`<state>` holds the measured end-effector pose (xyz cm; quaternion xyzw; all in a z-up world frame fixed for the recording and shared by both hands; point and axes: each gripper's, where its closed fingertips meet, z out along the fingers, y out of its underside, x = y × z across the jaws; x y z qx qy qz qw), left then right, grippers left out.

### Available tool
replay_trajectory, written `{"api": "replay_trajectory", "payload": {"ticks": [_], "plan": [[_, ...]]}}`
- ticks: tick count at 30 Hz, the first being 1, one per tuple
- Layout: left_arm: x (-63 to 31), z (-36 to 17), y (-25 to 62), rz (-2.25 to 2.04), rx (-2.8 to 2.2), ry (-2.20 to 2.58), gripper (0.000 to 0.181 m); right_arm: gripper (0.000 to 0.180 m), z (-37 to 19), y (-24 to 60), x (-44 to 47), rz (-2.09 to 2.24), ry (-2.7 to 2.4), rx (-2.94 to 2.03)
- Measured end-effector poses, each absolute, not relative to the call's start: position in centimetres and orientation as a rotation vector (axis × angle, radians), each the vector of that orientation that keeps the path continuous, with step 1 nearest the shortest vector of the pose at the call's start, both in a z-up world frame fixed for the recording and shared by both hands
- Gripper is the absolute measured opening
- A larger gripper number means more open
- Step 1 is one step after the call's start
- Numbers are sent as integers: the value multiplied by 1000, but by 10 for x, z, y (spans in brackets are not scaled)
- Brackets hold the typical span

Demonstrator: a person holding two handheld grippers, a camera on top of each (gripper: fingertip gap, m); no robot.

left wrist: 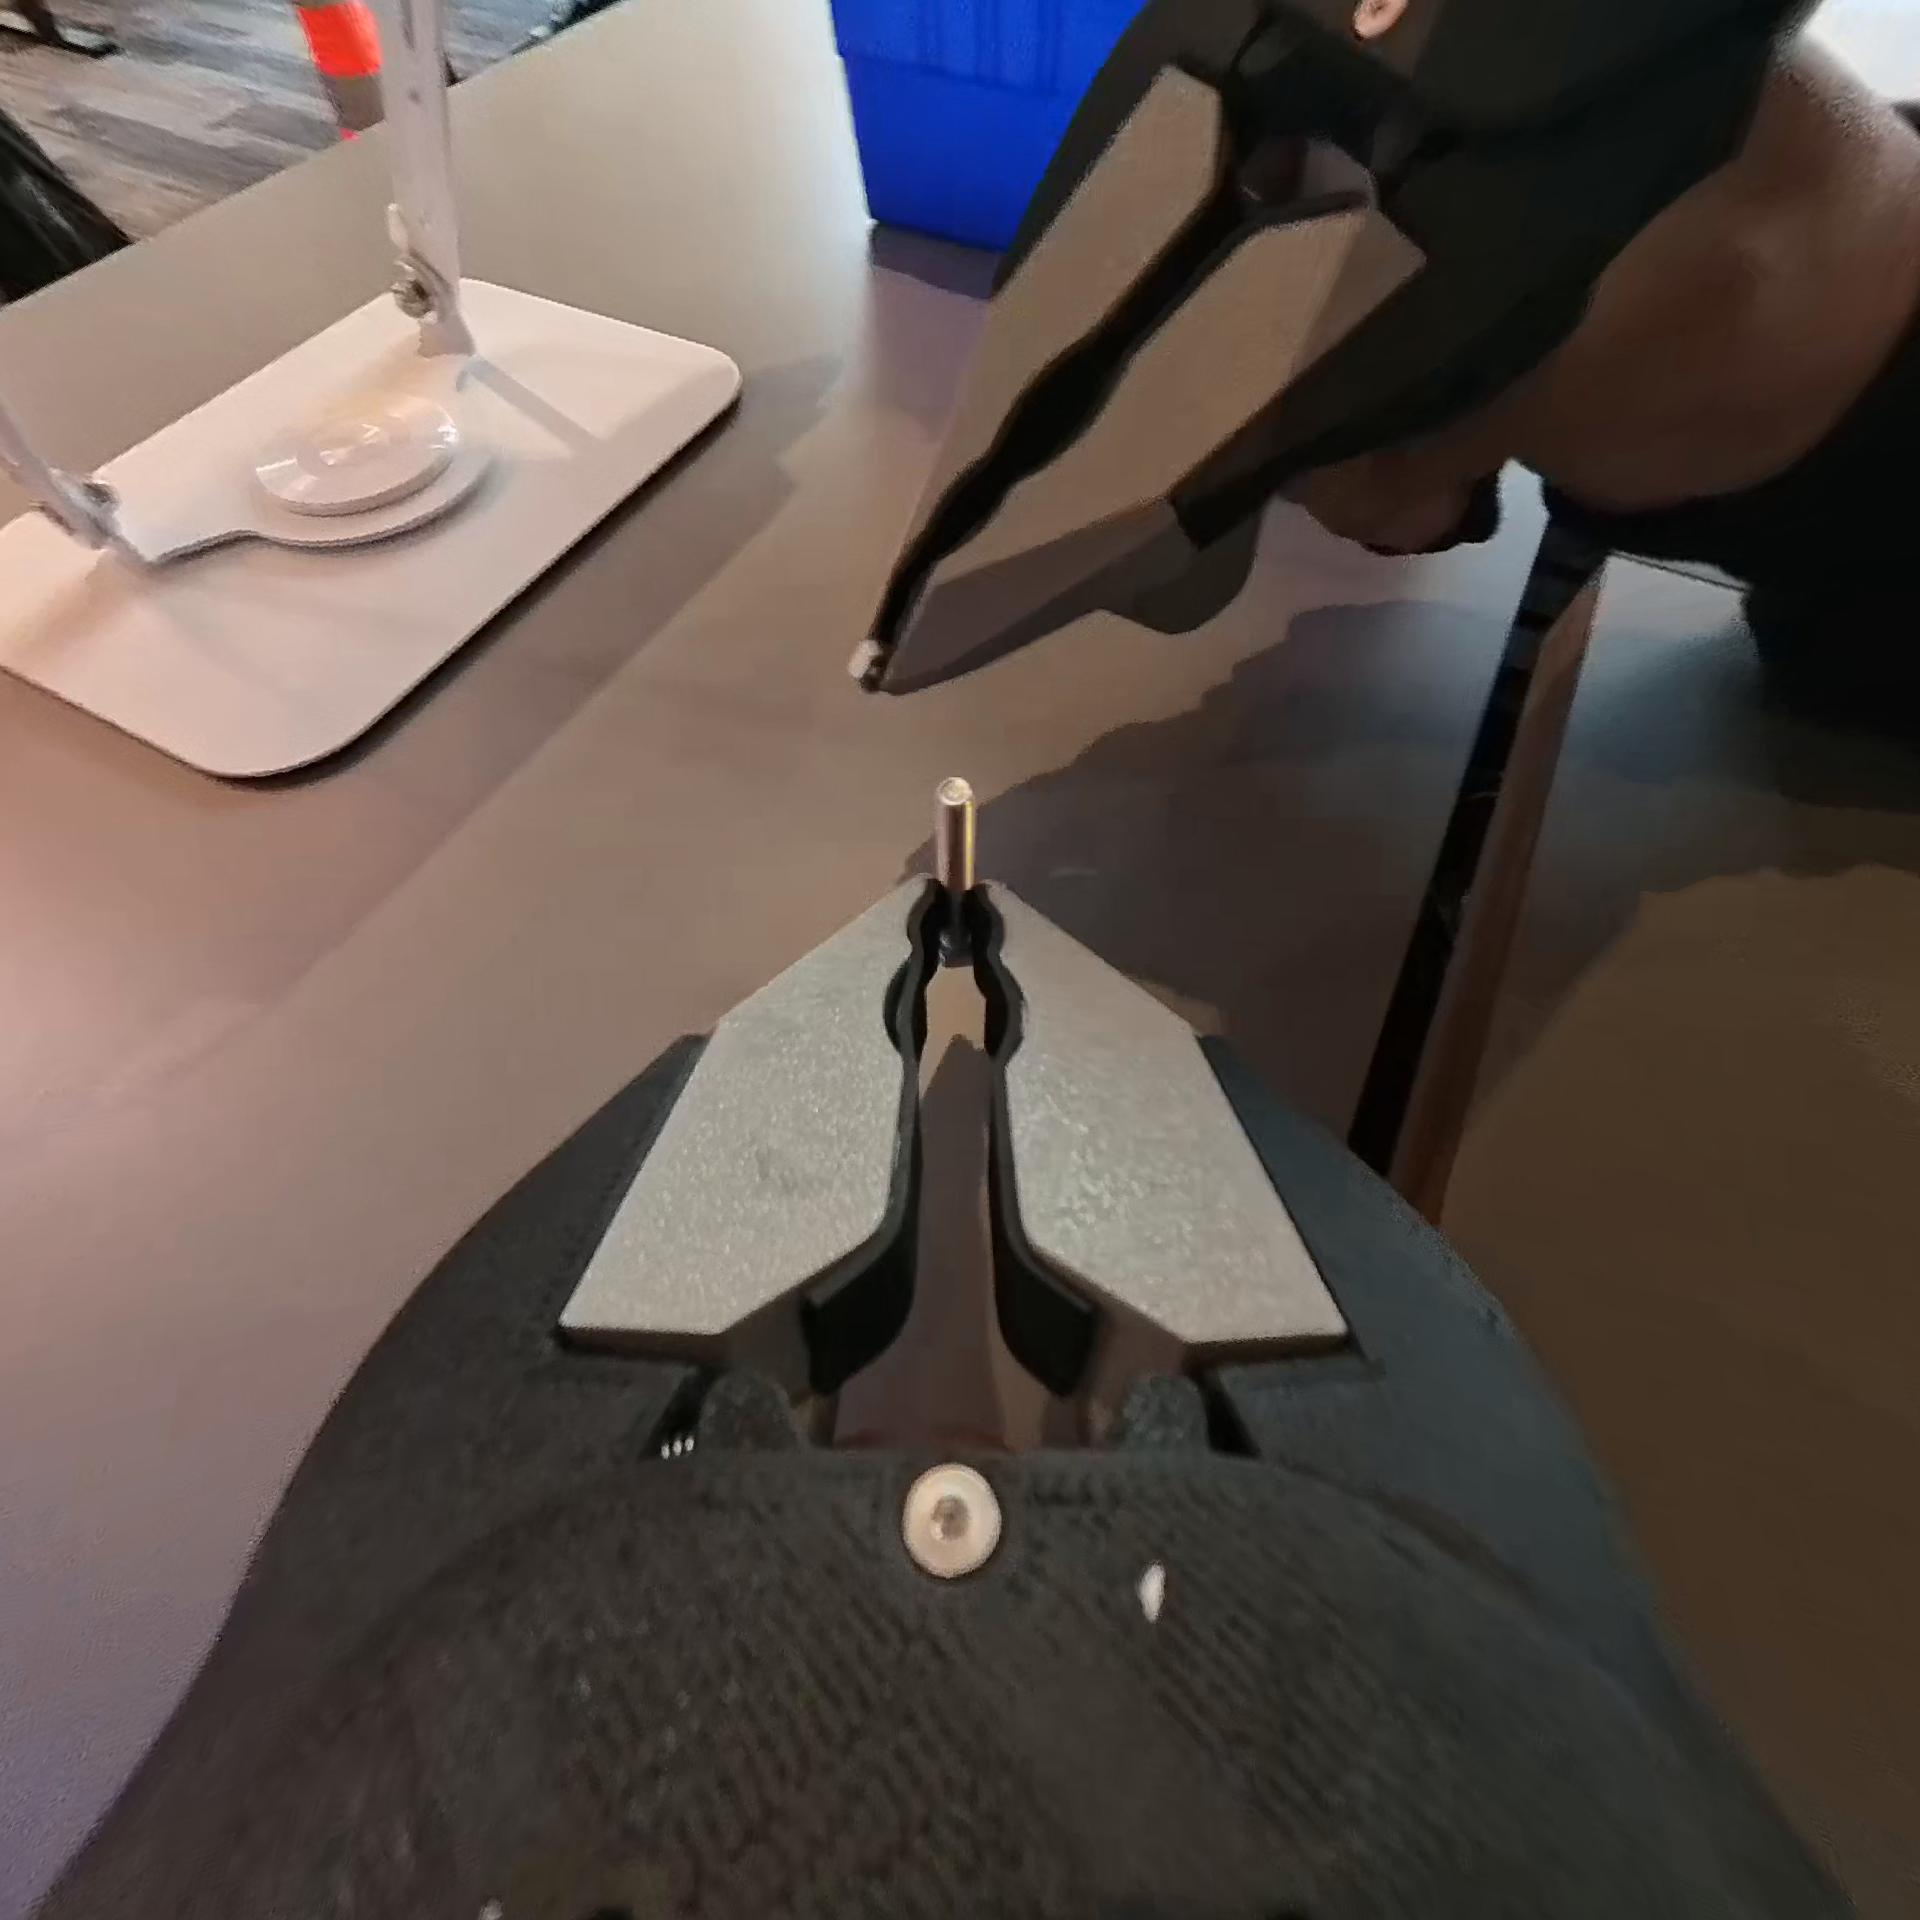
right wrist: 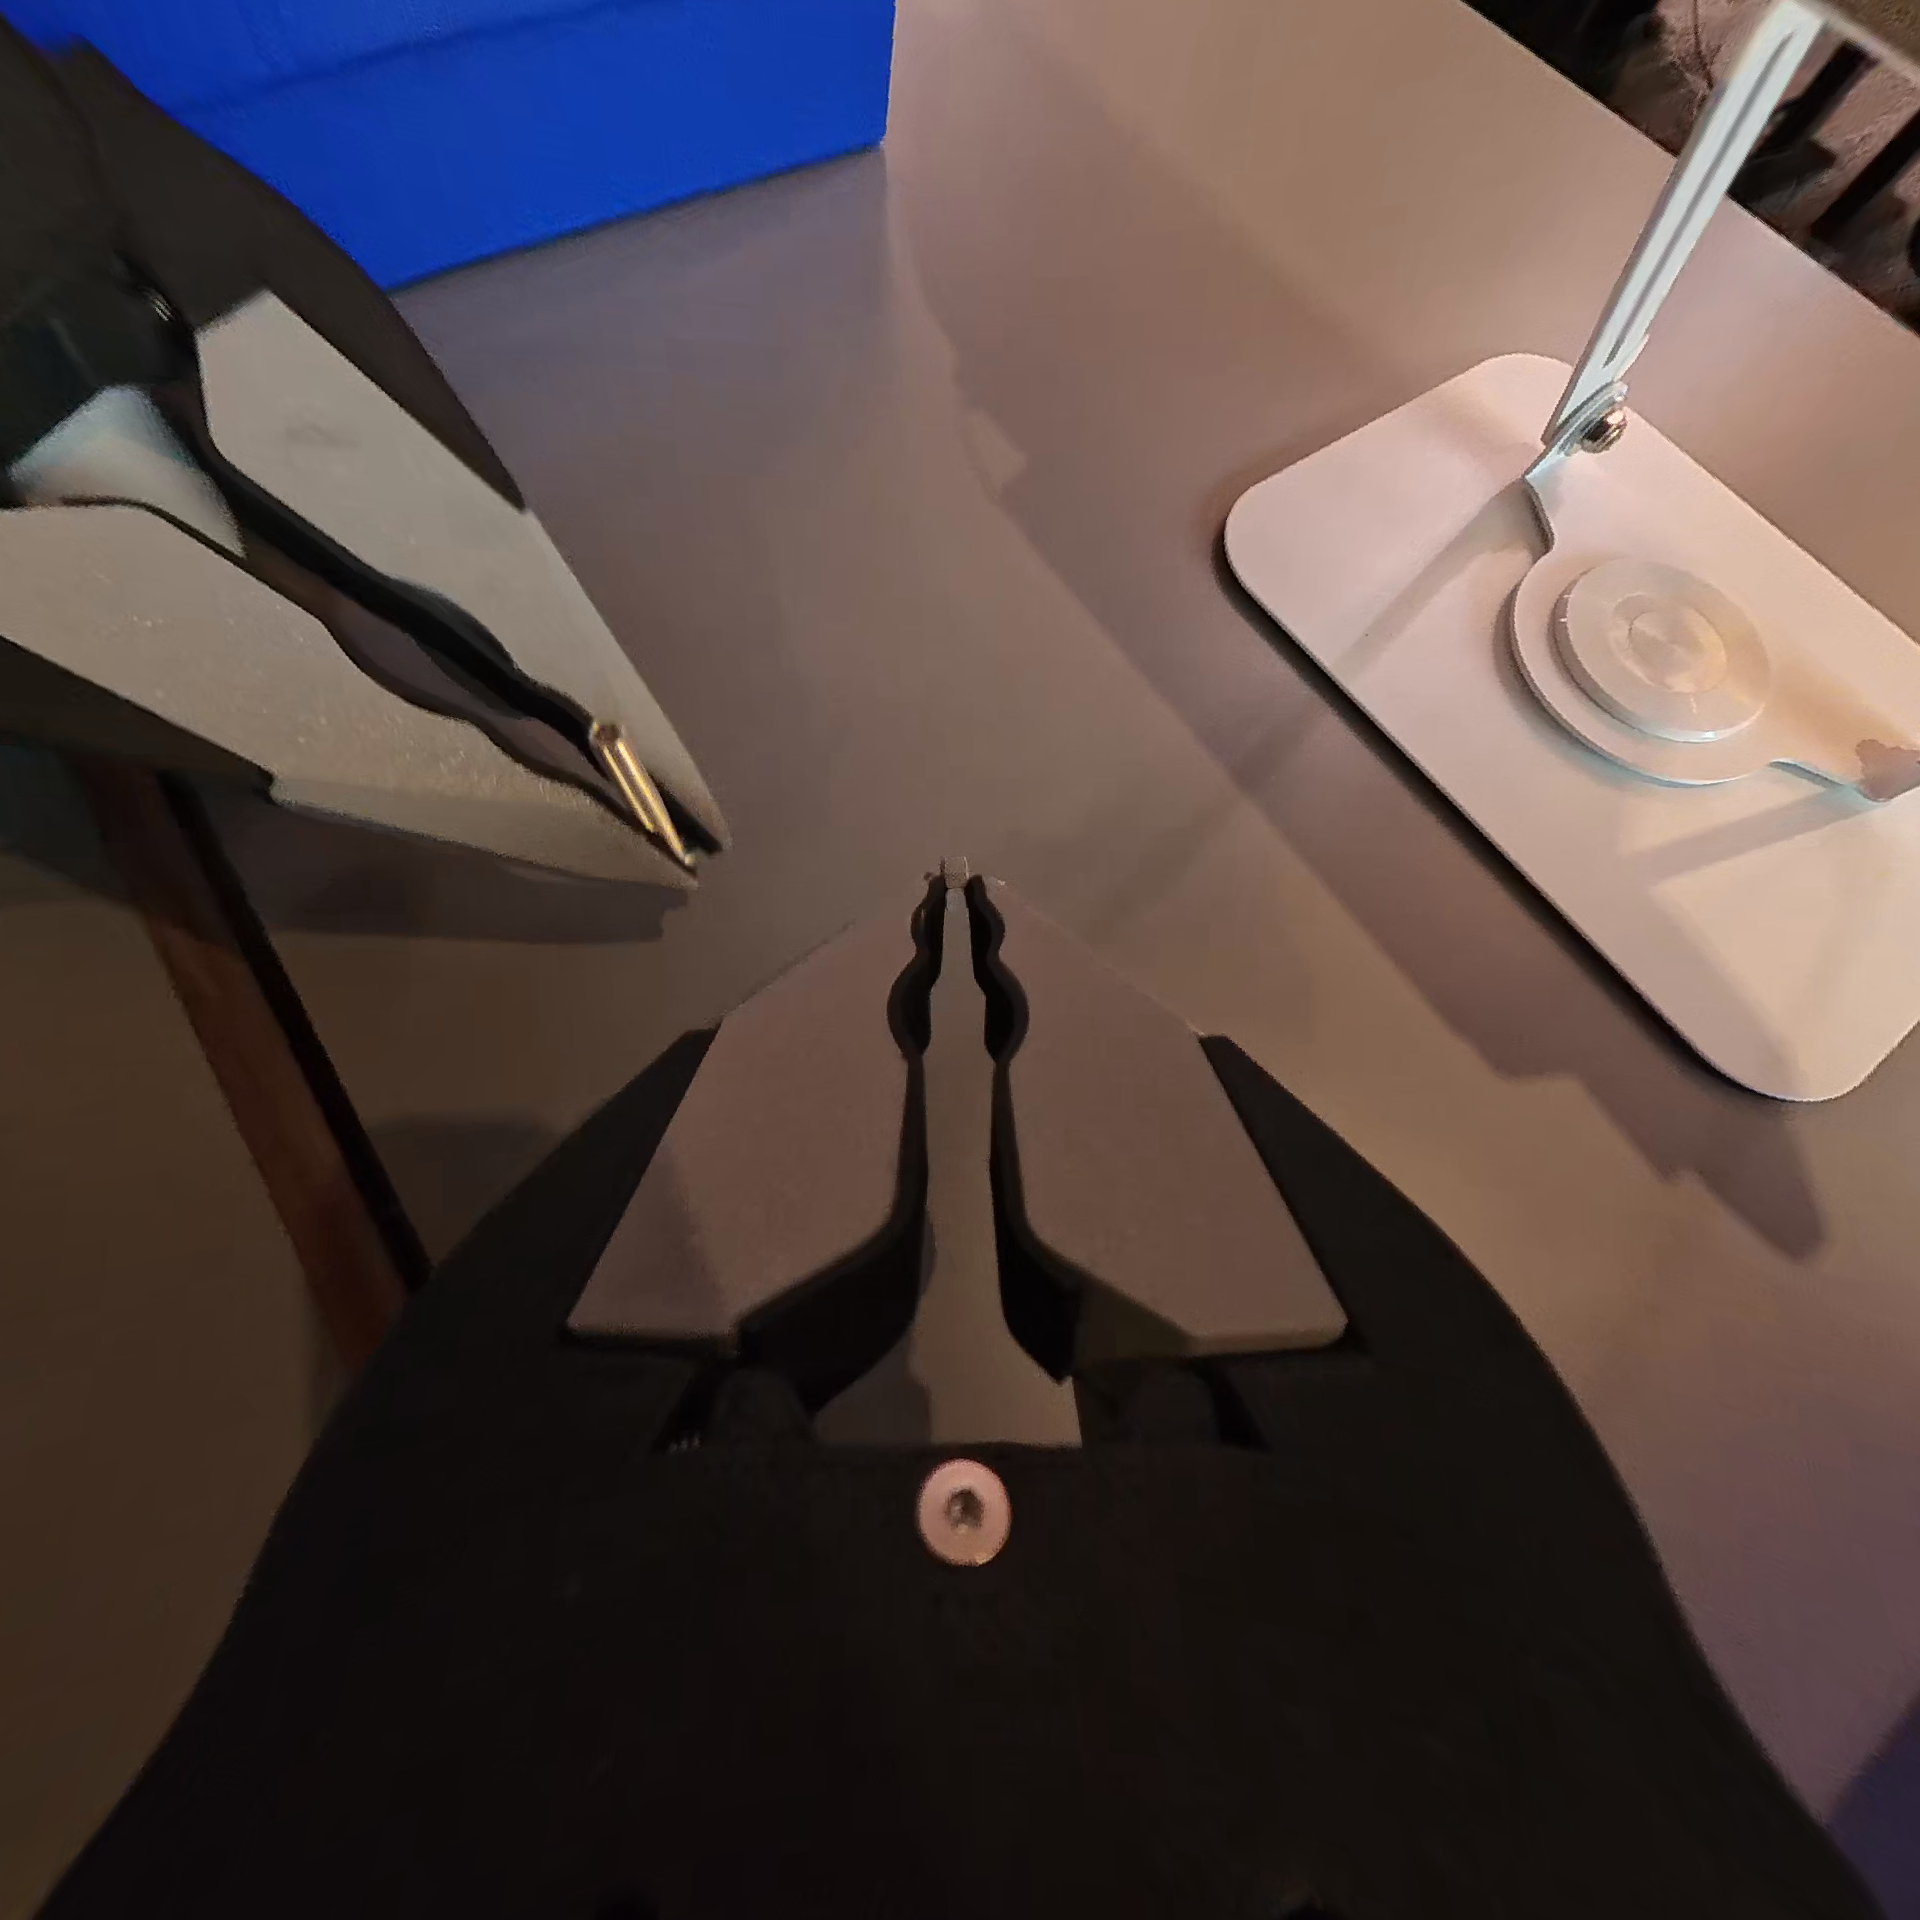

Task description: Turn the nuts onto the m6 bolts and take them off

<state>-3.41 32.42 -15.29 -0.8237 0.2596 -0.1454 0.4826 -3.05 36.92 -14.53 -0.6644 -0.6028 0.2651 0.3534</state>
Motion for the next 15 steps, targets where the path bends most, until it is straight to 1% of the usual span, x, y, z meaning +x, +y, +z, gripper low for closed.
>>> {"api": "replay_trajectory", "payload": {"ticks": [9, 15], "plan": [[-25, -157, 320, -387, -2019, 692, 2, 1, -105, 344, -29, 1029, -1514, -1680], [-17, -160, 318, -384, -2026, 739, 2, 1, -95, 320, -33, 1314, -1504, -1710]]}}
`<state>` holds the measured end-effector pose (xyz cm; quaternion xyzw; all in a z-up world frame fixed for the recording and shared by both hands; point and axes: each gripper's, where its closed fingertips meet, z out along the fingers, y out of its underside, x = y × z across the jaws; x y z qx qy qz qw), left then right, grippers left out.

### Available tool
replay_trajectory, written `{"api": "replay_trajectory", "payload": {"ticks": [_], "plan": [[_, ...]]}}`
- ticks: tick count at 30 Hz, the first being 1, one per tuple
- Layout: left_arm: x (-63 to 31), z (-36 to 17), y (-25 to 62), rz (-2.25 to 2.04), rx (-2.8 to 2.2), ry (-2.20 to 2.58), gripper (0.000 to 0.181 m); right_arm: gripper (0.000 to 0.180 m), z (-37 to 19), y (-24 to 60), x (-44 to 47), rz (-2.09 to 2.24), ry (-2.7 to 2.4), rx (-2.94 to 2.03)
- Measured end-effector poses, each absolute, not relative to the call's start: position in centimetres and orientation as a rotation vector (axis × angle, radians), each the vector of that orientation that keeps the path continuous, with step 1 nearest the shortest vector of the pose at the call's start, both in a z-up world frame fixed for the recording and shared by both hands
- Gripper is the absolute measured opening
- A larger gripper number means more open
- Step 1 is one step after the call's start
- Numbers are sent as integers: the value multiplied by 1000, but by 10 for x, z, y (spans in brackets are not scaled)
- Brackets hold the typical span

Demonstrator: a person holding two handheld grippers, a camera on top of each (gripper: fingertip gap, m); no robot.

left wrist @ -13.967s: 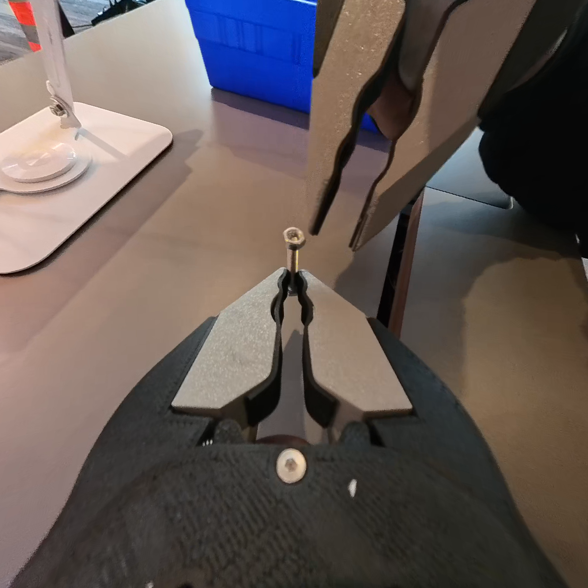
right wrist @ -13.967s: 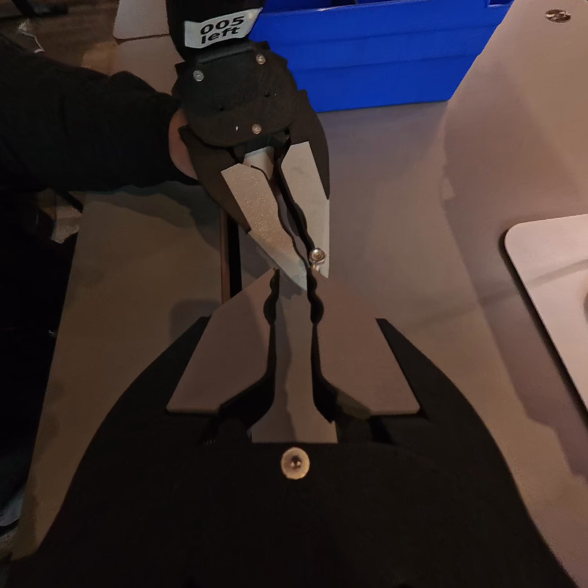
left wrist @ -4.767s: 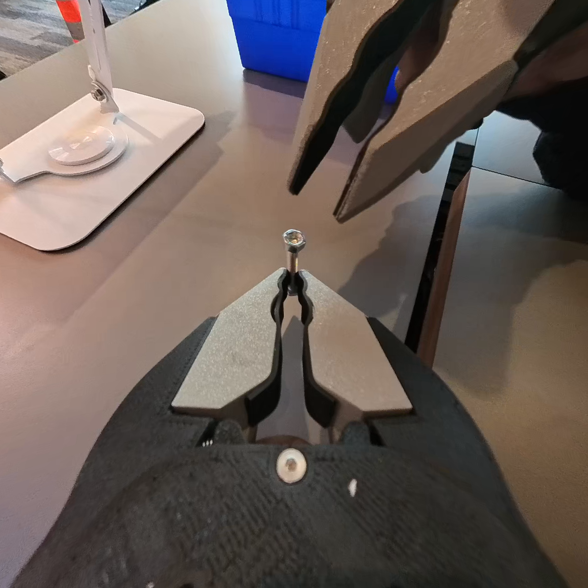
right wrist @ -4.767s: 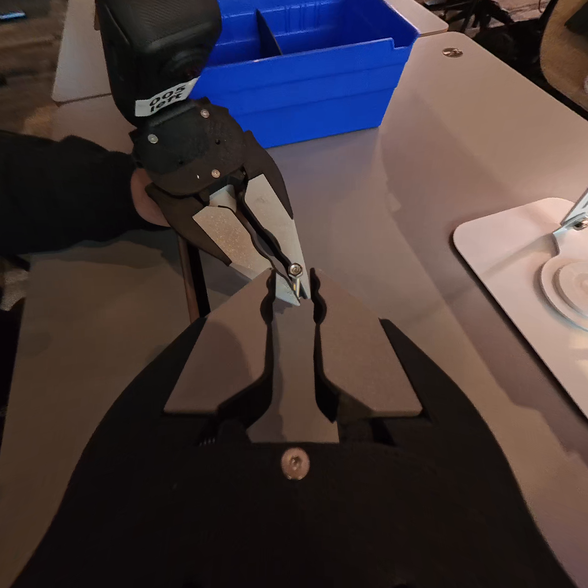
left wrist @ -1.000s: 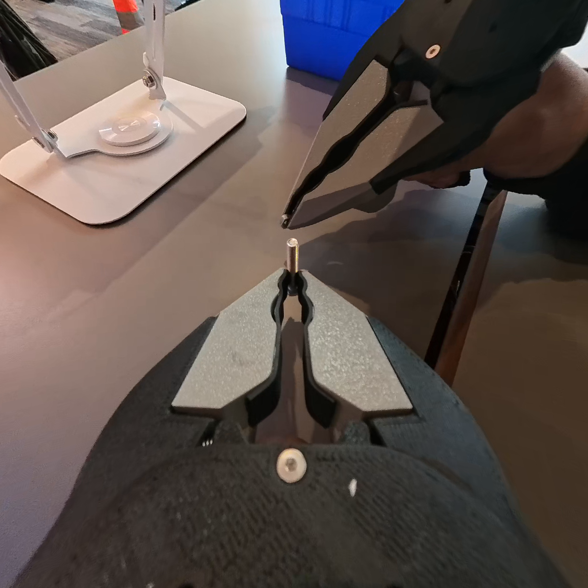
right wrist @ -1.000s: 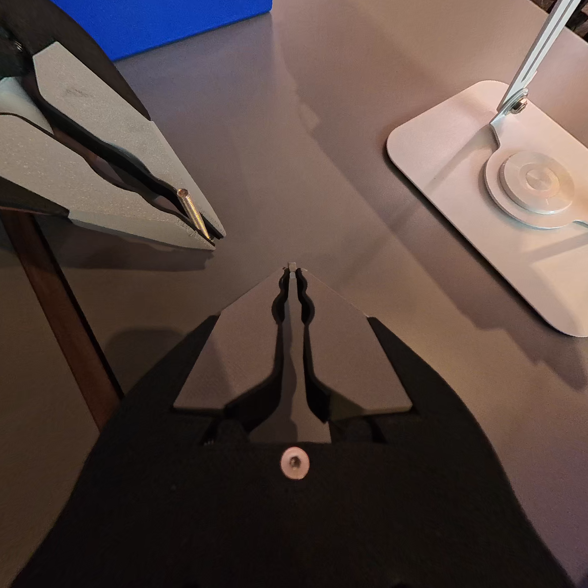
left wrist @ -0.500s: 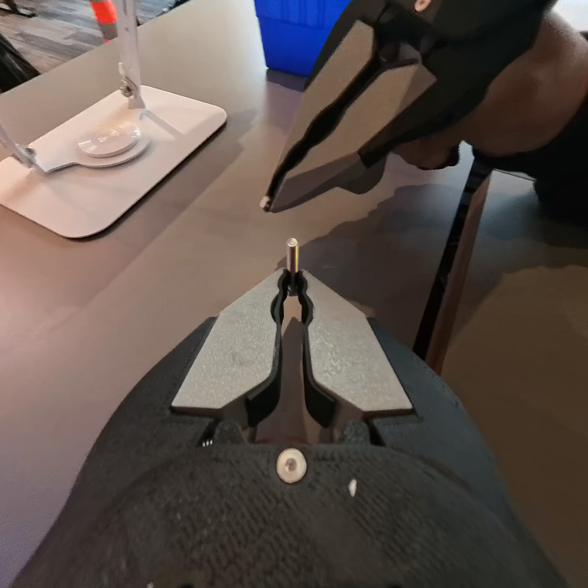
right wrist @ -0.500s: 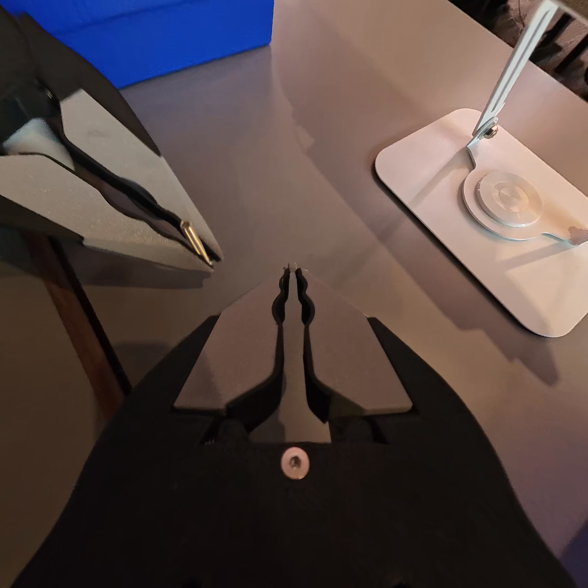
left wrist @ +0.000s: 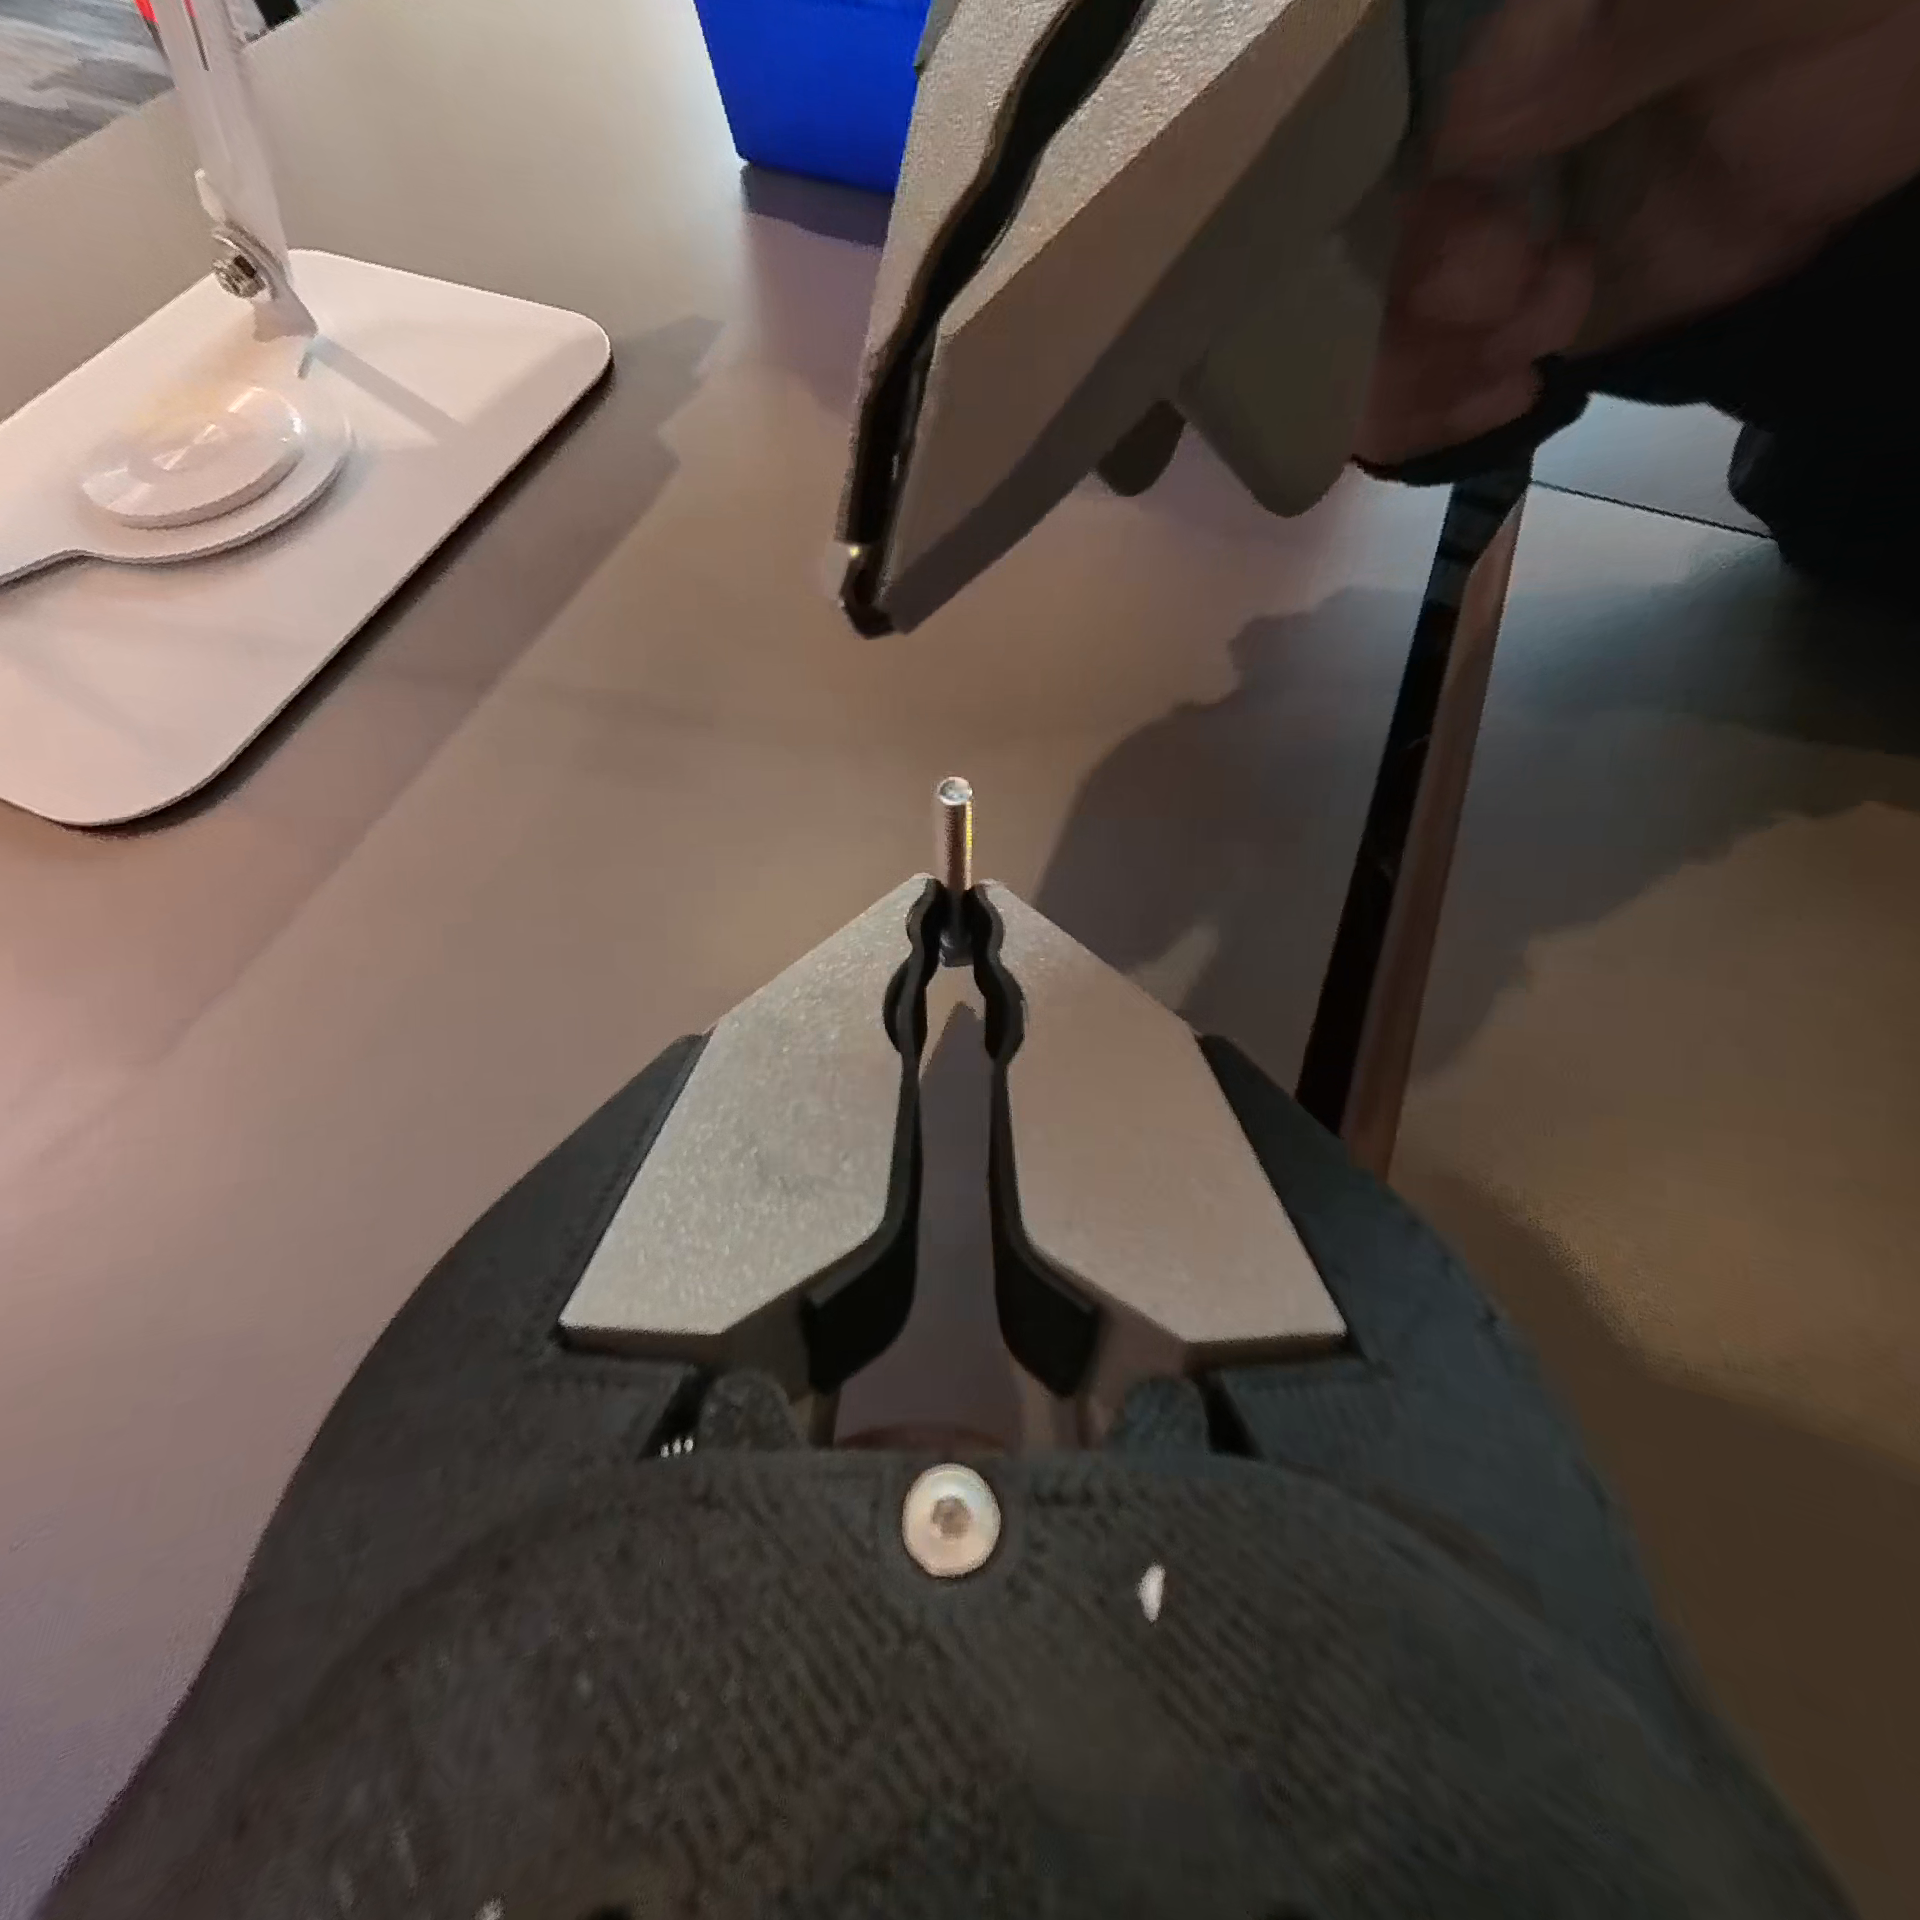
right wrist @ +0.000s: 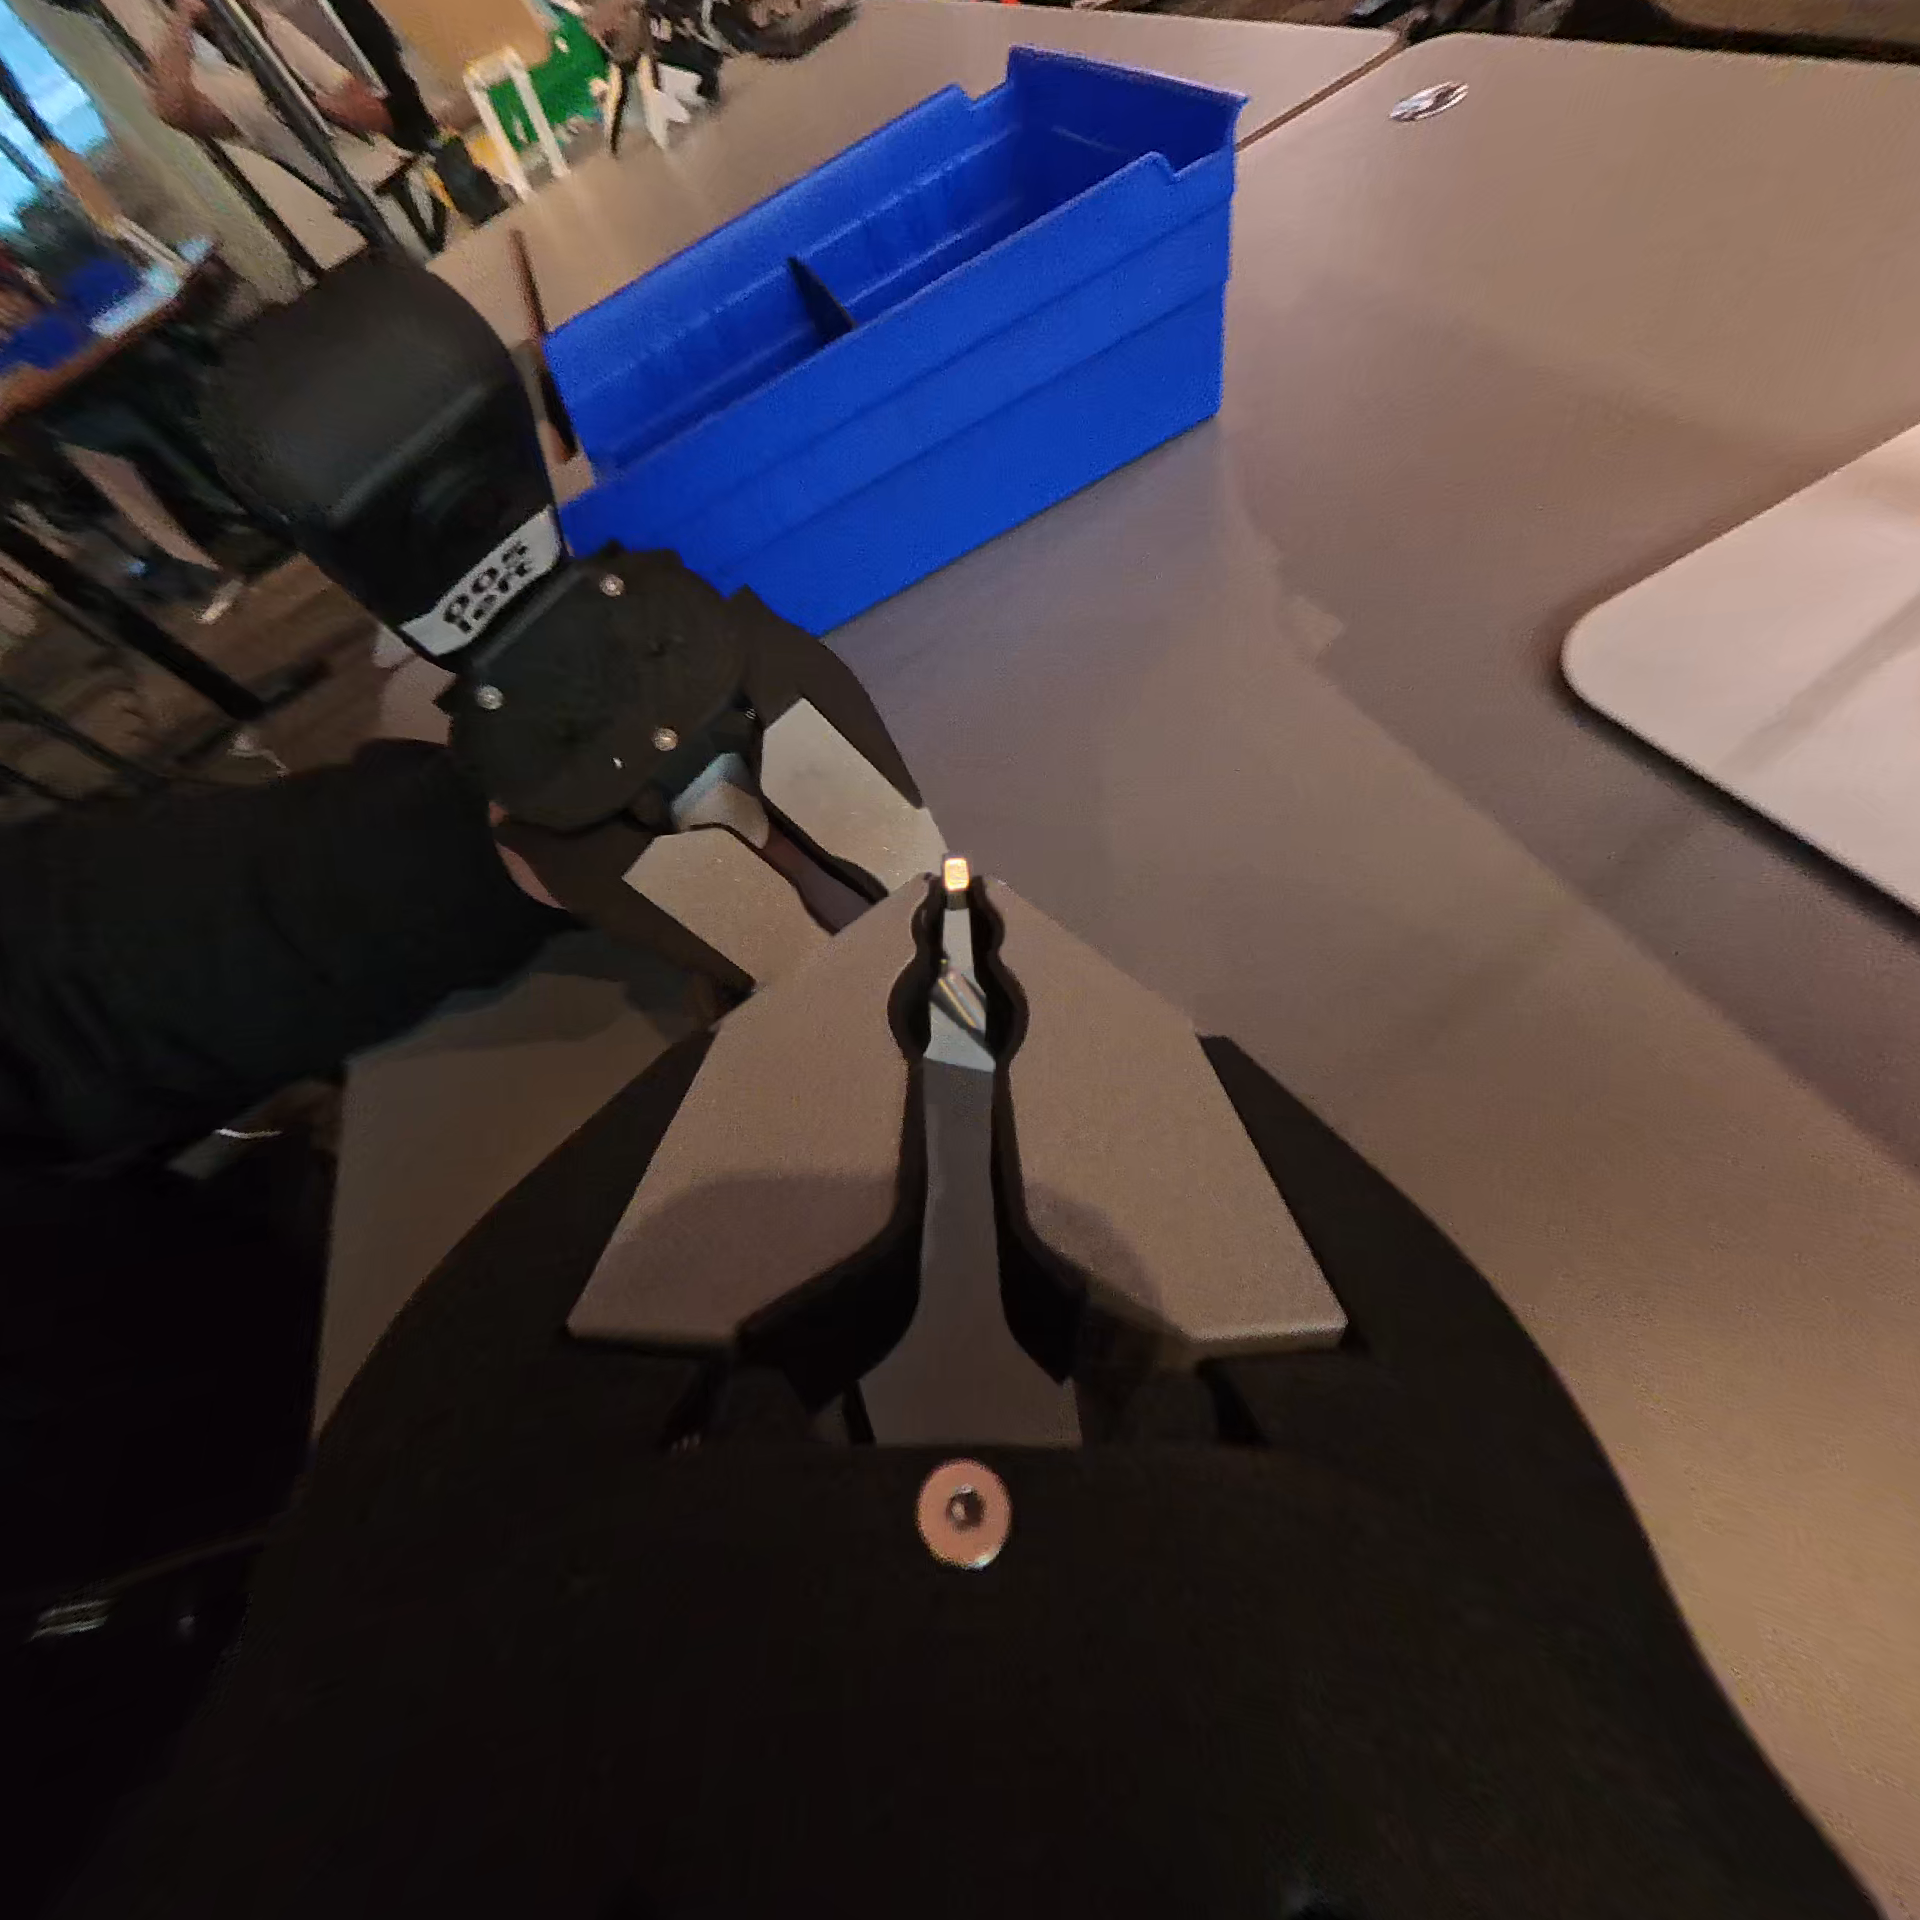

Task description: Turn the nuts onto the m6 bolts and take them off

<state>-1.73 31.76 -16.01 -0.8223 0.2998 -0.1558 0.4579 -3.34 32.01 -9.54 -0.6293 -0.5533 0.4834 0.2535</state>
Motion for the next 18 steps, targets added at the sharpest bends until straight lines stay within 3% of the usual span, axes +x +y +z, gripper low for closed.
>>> {"api": "replay_trajectory", "payload": {"ticks": [12, 18], "plan": [[-18, -161, 318, -384, -2041, 720, 2, 1, -102, 316, -30, 1333, -1549, -1743], [-19, -161, 318, -389, -2041, 716, 2, 1, -110, 323, -26, 1071, -1638, -1676]]}}
